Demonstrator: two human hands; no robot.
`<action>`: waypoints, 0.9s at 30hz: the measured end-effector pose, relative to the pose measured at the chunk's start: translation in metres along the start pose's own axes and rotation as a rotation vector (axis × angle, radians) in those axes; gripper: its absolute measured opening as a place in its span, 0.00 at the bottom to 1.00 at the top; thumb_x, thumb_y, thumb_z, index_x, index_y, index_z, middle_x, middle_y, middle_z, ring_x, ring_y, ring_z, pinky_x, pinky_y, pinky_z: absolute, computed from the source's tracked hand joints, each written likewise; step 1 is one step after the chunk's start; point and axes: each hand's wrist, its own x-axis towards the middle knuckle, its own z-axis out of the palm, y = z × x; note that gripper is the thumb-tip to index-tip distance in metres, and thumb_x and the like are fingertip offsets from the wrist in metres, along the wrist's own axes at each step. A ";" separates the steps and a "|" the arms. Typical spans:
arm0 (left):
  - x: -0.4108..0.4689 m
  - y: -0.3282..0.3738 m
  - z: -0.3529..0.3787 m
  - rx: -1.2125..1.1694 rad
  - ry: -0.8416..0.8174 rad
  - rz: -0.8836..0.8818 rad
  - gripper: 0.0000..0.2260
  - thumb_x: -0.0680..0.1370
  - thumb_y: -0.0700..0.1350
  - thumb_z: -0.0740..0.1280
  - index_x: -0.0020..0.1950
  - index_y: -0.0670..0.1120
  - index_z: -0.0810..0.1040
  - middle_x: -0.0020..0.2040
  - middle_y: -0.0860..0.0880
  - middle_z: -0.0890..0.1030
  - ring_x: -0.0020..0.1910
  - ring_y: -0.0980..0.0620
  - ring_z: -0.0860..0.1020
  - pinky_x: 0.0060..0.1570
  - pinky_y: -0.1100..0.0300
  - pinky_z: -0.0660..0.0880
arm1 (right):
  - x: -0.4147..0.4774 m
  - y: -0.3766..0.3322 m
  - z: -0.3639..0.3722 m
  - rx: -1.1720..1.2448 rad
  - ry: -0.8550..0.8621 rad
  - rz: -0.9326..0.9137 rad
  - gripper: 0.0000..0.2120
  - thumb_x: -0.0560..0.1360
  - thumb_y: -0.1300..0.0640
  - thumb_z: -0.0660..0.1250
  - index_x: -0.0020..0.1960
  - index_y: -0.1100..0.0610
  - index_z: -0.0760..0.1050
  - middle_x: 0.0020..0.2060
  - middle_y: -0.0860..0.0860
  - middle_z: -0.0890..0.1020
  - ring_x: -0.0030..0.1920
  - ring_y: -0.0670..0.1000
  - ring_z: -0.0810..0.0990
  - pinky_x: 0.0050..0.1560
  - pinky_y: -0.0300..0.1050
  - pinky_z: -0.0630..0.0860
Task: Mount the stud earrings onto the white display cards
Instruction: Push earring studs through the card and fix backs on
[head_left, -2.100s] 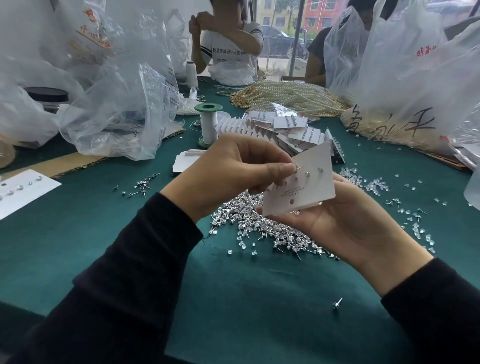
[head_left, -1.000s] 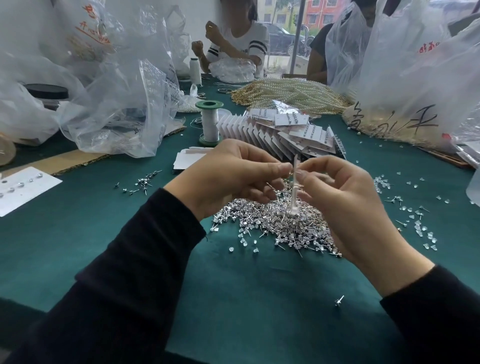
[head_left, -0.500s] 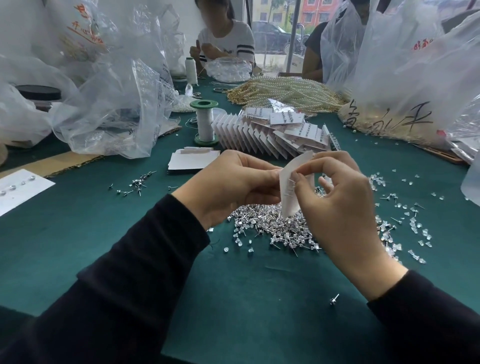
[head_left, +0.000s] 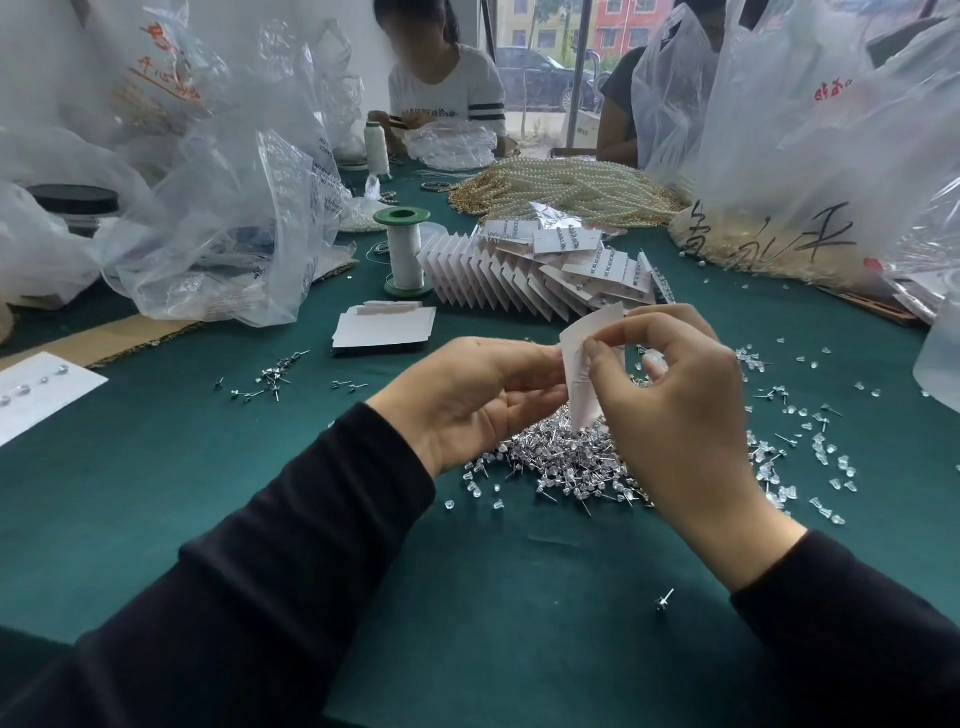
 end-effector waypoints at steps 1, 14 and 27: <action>0.000 0.000 0.000 0.012 0.010 0.009 0.05 0.71 0.36 0.67 0.39 0.39 0.82 0.33 0.45 0.82 0.29 0.56 0.80 0.30 0.67 0.78 | 0.001 0.001 -0.001 -0.011 -0.005 0.006 0.02 0.70 0.61 0.70 0.40 0.55 0.79 0.42 0.43 0.75 0.47 0.40 0.75 0.47 0.31 0.70; -0.007 0.015 -0.011 0.317 0.183 0.088 0.08 0.75 0.37 0.66 0.38 0.34 0.77 0.27 0.45 0.82 0.26 0.52 0.81 0.24 0.66 0.75 | -0.002 -0.014 -0.006 -0.111 -0.033 -0.238 0.07 0.70 0.60 0.71 0.47 0.60 0.80 0.46 0.51 0.76 0.49 0.47 0.74 0.52 0.34 0.70; -0.006 0.019 -0.015 0.200 0.350 0.077 0.07 0.77 0.36 0.63 0.41 0.33 0.73 0.32 0.39 0.79 0.23 0.49 0.79 0.20 0.66 0.74 | -0.017 -0.016 -0.001 -0.445 -0.907 -0.475 0.04 0.71 0.57 0.68 0.42 0.50 0.81 0.39 0.45 0.78 0.46 0.49 0.71 0.53 0.48 0.69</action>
